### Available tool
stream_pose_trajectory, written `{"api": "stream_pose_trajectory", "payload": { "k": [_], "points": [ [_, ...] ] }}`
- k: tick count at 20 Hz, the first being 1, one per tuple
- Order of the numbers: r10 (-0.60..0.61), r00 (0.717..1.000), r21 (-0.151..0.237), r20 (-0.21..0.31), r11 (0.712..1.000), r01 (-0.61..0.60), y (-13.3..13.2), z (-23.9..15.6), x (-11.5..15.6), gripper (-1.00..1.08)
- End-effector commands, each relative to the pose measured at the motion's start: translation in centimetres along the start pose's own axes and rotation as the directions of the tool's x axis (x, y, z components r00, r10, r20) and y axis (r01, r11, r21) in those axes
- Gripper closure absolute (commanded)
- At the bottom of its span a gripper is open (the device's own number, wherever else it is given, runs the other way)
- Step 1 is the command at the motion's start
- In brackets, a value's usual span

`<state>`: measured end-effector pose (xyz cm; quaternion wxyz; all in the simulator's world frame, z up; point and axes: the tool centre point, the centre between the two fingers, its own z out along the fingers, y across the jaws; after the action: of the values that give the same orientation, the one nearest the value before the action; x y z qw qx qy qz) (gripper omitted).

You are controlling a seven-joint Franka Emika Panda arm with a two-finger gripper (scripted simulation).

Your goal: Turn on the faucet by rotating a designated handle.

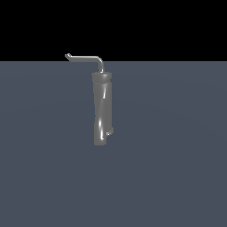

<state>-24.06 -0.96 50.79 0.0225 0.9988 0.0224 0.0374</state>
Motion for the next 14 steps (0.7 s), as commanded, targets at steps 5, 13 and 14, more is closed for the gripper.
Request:
{"api": "stream_pose_trajectory", "payload": {
  "k": [5,13,14],
  "points": [
    [-0.009,1.000,0.003,0.012,1.000,0.009,-0.25,0.23,0.08,1.08],
    [-0.026,0.999,0.009,0.036,1.000,0.026,-0.75,0.69,0.26,1.08],
    [-0.026,0.999,0.008,0.035,1.000,0.026,-0.75,0.68,0.24,1.08]
  ]
}}
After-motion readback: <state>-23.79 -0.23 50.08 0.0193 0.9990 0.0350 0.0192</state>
